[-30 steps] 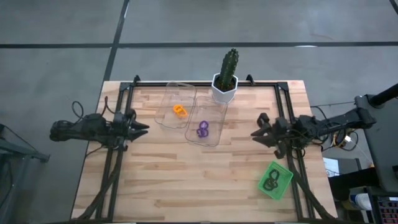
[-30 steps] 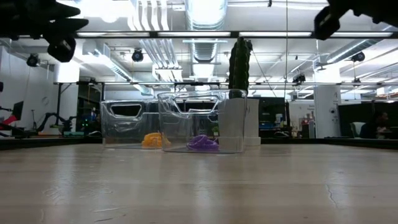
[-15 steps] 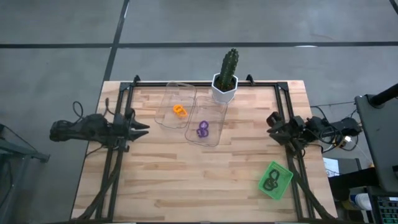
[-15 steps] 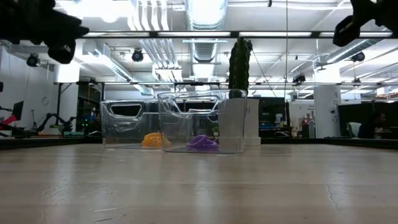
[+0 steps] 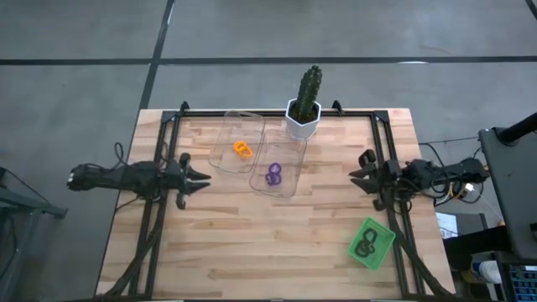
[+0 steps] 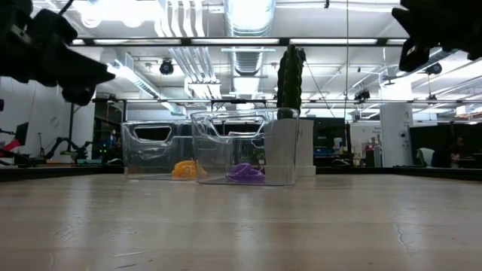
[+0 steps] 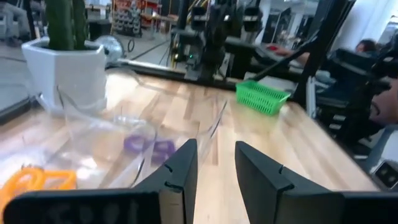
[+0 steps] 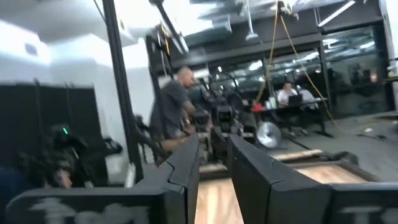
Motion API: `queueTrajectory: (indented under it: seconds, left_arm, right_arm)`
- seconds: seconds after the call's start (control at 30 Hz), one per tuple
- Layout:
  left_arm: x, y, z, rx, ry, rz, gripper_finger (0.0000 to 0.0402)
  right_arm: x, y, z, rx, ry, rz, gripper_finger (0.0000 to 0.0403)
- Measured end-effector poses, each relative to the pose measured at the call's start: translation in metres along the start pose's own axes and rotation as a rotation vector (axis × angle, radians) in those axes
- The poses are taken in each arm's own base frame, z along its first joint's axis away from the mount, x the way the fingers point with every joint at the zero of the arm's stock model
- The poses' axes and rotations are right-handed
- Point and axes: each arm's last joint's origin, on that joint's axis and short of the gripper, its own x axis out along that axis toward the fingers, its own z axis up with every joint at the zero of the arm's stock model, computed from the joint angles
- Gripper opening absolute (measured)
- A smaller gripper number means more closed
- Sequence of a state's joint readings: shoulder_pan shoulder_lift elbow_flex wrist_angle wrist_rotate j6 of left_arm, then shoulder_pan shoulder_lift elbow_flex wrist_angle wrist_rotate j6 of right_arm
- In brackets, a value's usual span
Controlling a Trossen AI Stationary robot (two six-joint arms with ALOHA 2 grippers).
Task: Sort spring keychains
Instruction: Return to Home Position
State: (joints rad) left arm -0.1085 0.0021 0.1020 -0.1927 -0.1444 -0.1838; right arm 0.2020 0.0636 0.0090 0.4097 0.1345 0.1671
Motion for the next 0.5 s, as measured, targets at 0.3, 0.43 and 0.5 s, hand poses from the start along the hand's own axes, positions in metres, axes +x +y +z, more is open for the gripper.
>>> queueTrajectory:
  seconds: [0.3,0.43,0.5]
  left_arm:
    - [0.004,0.003,-0.006,0.102,-0.007,0.085,0.0101]
    - [0.003,0.005,-0.006,0.150,-0.013,0.151,0.0101]
    - [0.003,0.006,-0.006,0.155,-0.016,0.178,0.0101]
  right_arm:
    - [0.003,-0.002,-0.013,-0.177,0.134,-0.019,0.0068]
    - [0.003,-0.003,-0.016,-0.221,0.161,-0.045,0.0073]
    - [0.004,-0.005,-0.017,-0.221,0.167,-0.088,0.0074]
